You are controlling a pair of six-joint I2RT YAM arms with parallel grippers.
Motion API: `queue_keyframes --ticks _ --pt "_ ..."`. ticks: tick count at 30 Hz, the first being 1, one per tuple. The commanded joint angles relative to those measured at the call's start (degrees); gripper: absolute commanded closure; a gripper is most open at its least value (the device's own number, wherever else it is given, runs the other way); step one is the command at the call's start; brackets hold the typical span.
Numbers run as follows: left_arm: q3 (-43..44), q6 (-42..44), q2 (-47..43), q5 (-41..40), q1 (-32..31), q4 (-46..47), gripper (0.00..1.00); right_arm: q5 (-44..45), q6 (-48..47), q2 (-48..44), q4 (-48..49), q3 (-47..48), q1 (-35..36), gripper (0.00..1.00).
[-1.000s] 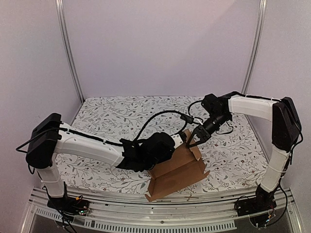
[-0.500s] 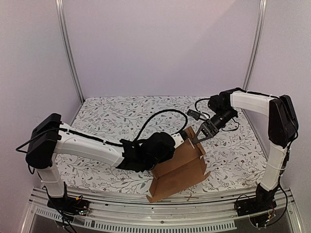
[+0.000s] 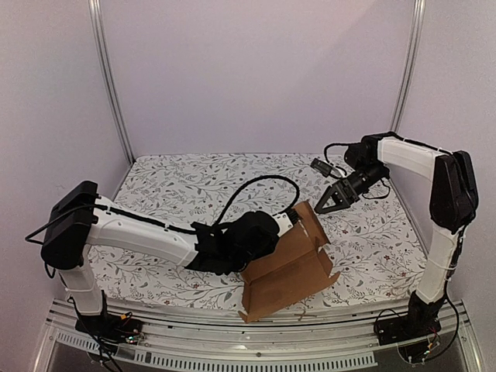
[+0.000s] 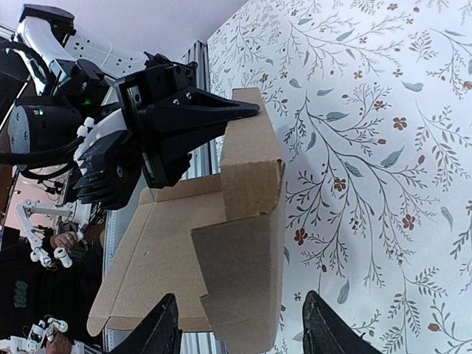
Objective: Fold the paper box
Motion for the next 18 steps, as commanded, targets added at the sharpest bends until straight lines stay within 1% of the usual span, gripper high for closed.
queue_keyframes --ticks 1,3,7,12,14,18 --pt "-1.0 0.6 -1.1 -0.5 -0.9 -0.3 1.0 -1.5 0.9 2.1 -4.8 1.9 -4.5 0.47" --pt "-1.0 0.9 -1.2 -0.7 -1.0 -0.3 1.0 -2.1 1.6 3.7 -4.1 2.0 -5.5 0.49" --pt "-0.8 0.9 -1.3 -0.9 -1.0 -0.6 1.0 -1.7 3.3 5.6 -1.6 0.5 -5.5 0.53" --pt "-0.5 0.9 -1.1 -1.0 -1.0 -1.0 1.0 0.7 5.1 4.9 1.1 -2.6 -2.6 0.56" --pt "0.0 0.9 -0.7 -1.1 -1.0 -1.7 1.0 -0.7 3.9 4.6 -0.8 -2.5 -2.1 0.57" --pt "0.9 0.5 0.1 -1.2 -1.0 -2.5 1.0 -2.8 -2.7 5.4 -6.9 -1.7 -1.1 0.57"
